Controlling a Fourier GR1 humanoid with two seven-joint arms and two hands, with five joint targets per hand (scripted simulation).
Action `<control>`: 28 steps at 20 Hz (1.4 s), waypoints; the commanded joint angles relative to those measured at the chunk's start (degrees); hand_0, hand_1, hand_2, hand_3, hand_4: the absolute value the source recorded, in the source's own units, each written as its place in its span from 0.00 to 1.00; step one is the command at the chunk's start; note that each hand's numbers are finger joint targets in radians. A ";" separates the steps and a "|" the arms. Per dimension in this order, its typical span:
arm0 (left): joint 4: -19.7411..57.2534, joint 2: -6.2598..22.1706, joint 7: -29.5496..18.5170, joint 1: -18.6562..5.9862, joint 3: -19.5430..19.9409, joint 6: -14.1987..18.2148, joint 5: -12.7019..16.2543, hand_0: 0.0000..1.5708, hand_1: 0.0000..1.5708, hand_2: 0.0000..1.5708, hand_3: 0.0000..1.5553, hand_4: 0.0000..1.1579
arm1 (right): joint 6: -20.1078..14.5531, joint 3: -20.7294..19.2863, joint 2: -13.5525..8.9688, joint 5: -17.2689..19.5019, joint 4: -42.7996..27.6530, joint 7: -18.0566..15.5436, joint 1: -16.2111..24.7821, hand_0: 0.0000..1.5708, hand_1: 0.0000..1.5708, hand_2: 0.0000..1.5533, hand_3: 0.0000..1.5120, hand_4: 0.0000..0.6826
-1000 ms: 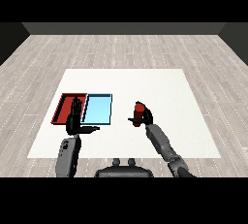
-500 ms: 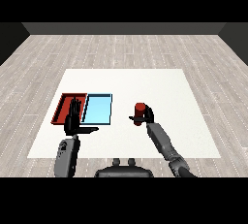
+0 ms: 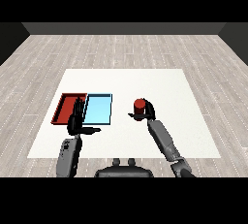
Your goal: Pick the red can and put it in the red box
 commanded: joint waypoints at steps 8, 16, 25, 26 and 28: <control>-1.77 -2.00 4.88 -1.19 -6.75 3.54 -4.07 0.00 0.00 0.00 0.00 0.00 | -0.43 1.55 -1.08 3.57 -22.33 7.08 6.92 0.93 0.93 0.92 0.92 0.96; -3.14 -1.45 8.02 -0.79 -8.63 3.35 -2.25 0.00 0.00 0.00 0.00 0.00 | -3.85 3.86 2.31 5.99 -29.63 10.49 9.30 0.92 0.92 0.92 0.91 0.96; 0.94 -2.04 11.90 -3.43 -18.90 10.53 -0.10 0.00 0.00 0.00 0.00 0.00 | -12.59 11.42 2.45 1.11 -26.37 8.74 5.71 0.93 0.93 0.93 0.92 0.95; 8.56 -2.04 8.00 -8.53 -20.05 13.73 1.44 0.00 0.00 0.00 0.00 0.00 | -15.65 14.70 2.46 -0.34 -21.74 4.86 3.96 0.93 0.93 0.93 0.92 0.97; 6.16 -2.04 8.55 -5.58 -21.49 13.29 1.02 0.00 0.00 0.00 0.00 0.00 | -15.52 14.87 2.46 -0.80 -27.65 9.51 5.05 0.93 0.93 0.93 0.92 0.97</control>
